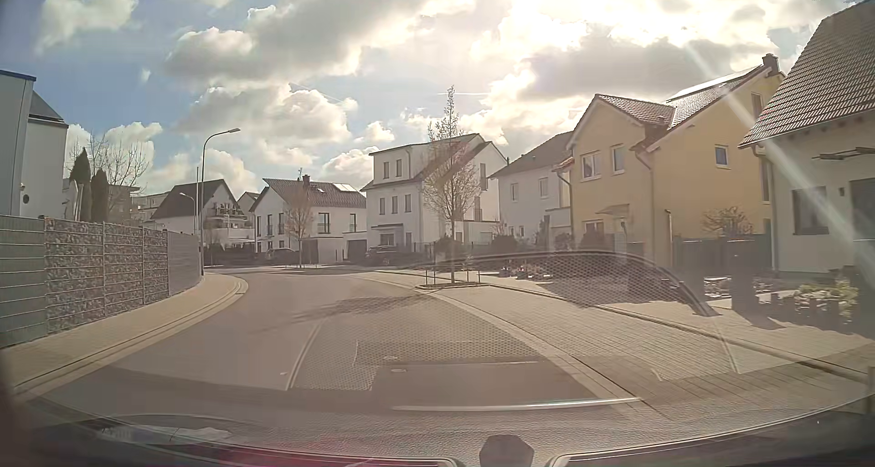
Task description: Follow the waypoints while adhering to traffic rules and regulations
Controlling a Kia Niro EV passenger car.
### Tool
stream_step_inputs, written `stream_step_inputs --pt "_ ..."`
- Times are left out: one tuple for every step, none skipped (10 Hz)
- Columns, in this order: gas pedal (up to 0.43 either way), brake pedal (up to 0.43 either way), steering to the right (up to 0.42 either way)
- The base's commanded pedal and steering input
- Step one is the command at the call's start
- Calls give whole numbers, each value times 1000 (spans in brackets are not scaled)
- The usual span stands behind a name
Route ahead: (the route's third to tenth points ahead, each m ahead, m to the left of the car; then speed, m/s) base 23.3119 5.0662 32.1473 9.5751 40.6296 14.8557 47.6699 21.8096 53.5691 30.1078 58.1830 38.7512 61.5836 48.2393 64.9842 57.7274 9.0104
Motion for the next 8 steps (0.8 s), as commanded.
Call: stream_step_inputs --pt "118 0 -78" --pt "118 0 -78" --pt "118 0 -77" --pt "118 0 -75" --pt "118 0 -72" --pt "118 0 -72" --pt "118 0 -72" --pt "118 0 -72"
